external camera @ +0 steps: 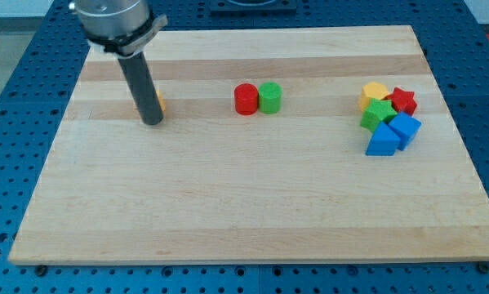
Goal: Move the red and green circle into a group of blocks
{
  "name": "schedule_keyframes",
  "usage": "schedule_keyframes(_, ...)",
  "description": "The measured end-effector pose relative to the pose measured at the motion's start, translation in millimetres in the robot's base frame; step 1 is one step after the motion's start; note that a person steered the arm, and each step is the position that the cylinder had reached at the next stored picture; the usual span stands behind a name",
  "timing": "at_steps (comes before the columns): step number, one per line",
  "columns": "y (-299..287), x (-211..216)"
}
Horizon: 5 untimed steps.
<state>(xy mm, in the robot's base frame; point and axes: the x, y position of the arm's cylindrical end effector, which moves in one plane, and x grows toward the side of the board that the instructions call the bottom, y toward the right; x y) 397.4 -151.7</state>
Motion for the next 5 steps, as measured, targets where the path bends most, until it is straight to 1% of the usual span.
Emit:
schedule_keyframes(1,40.3,-8.4)
schedule_keyframes(3,147.0,-8.5)
schedule_keyframes(5,207.4,-11.0)
